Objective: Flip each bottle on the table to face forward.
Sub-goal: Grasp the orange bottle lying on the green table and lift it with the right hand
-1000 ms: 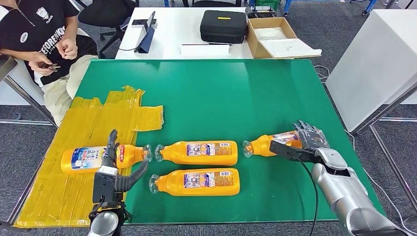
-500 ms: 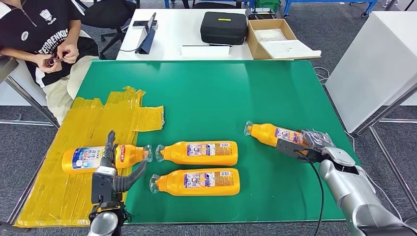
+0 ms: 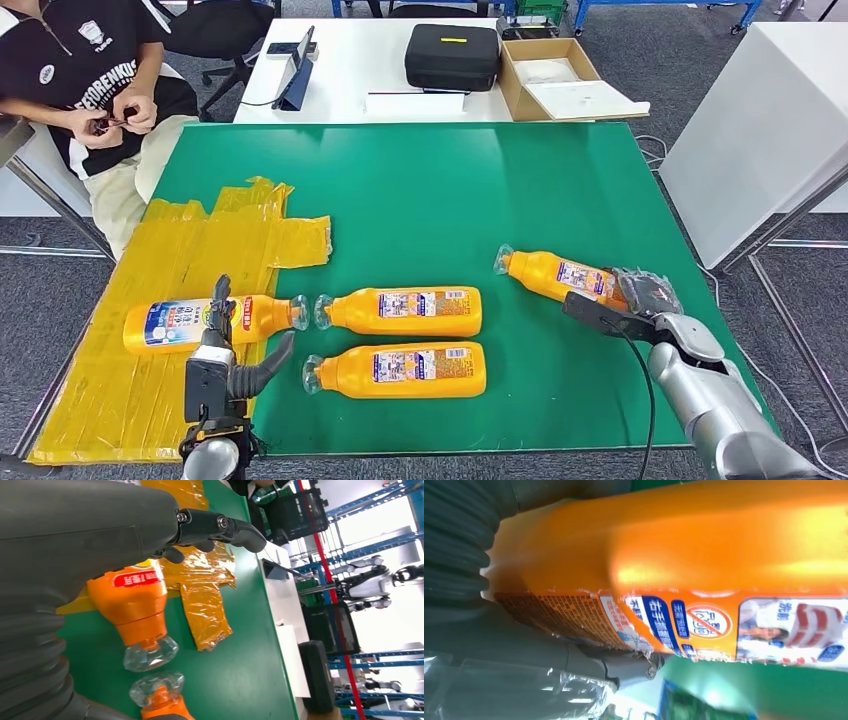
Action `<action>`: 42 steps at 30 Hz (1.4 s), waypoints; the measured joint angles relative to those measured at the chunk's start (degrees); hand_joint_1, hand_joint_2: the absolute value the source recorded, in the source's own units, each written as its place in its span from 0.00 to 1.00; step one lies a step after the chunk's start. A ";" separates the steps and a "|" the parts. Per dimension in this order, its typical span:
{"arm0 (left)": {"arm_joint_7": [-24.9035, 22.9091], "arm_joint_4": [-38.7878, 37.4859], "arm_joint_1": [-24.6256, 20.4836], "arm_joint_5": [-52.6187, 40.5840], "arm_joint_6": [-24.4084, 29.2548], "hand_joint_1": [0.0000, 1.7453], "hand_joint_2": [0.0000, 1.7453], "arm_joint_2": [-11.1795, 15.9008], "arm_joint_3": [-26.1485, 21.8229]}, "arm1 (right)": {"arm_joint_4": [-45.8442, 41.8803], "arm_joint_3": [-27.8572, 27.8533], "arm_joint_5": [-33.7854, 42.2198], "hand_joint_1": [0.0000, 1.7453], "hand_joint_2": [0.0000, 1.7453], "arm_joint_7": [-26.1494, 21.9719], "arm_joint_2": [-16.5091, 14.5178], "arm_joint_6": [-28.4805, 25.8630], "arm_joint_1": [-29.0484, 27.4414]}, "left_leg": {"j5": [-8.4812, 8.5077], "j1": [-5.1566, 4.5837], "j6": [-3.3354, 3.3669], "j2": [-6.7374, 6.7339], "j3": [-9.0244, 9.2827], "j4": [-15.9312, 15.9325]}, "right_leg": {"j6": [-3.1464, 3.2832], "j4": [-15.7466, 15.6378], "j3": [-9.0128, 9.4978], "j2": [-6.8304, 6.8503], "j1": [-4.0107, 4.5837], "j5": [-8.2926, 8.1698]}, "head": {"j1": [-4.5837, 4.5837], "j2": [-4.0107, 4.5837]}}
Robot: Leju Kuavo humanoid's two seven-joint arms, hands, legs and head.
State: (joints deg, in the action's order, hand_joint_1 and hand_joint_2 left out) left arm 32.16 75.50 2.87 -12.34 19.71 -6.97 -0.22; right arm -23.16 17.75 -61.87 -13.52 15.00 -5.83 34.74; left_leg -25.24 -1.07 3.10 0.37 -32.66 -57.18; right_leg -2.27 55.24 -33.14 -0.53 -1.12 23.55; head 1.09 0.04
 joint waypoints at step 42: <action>-5.15 3.31 -6.01 -1.03 -14.68 0.00 1.00 -1.37 16.77 | -38.38 5.51 40.72 1.00 1.00 -21.32 -23.54 -22.47 -23.68 | 0.11 0.11 -0.10 0.12 -0.80 0.00 | 0.05 0.06 -0.86 0.12 0.05 -0.01 | 0.01 0.00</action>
State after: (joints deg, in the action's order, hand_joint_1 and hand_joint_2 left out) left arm 27.02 78.81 -3.14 -13.37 5.03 -8.34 16.55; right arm -61.55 23.26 -21.15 -34.83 -8.55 -28.30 11.05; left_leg -25.13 -0.96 3.00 0.49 -33.46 -57.17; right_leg -2.22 55.30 -33.99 -0.41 -1.07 23.55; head 1.09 0.04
